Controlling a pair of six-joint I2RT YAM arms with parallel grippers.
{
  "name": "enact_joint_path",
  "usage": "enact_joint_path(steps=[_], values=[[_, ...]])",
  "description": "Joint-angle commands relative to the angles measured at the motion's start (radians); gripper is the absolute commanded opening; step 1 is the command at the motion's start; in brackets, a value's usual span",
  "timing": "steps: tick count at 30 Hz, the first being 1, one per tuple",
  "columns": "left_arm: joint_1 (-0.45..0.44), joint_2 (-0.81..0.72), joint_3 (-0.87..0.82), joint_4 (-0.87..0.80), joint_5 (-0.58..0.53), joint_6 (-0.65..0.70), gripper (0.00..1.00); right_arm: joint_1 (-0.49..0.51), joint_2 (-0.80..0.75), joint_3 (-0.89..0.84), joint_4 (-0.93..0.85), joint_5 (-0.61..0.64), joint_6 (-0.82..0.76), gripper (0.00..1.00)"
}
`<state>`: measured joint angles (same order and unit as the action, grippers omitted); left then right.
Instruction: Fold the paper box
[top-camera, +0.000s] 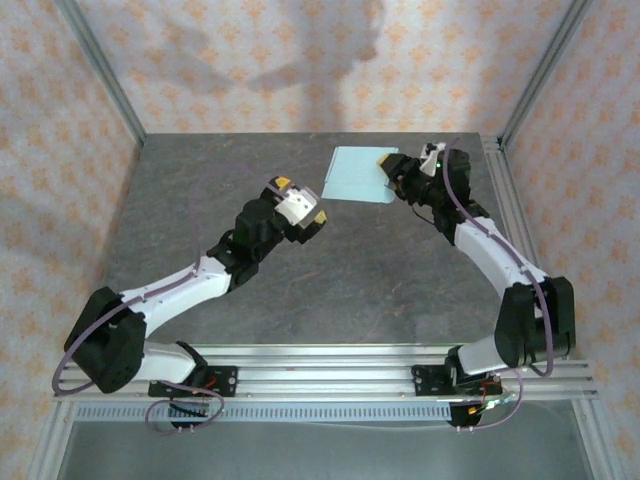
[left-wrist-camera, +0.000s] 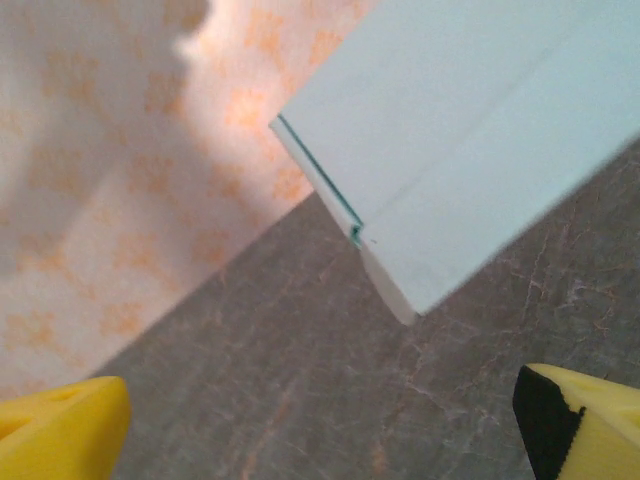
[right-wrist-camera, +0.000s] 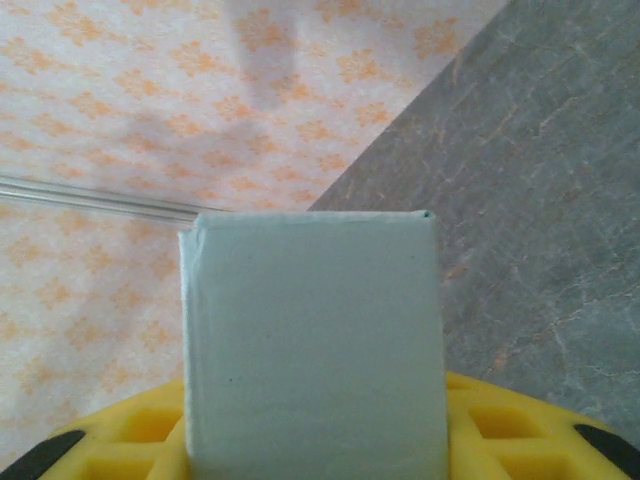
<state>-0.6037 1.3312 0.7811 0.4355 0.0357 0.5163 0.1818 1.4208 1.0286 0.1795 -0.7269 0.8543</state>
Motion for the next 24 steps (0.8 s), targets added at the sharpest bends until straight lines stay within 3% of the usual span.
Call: enact_joint_path(steps=[1, 6, 16, 24], values=[[-0.038, -0.016, -0.022, 0.128, -0.06, 0.263, 1.0, -0.01, -0.041, 0.048, -0.022, -0.077, 0.025, 0.39], [-0.077, 0.001, -0.052, 0.233, -0.064, 0.415, 1.0, -0.011, -0.032, 0.081, -0.018, -0.182, 0.103, 0.37], [-0.135, 0.149, -0.025, 0.469, -0.196, 0.723, 0.99, -0.01, -0.028, 0.064, 0.003, -0.299, 0.213, 0.34], [-0.148, 0.209, 0.02, 0.568, -0.22, 0.773, 0.91, -0.01, -0.041, 0.024, -0.018, -0.319, 0.22, 0.33]])
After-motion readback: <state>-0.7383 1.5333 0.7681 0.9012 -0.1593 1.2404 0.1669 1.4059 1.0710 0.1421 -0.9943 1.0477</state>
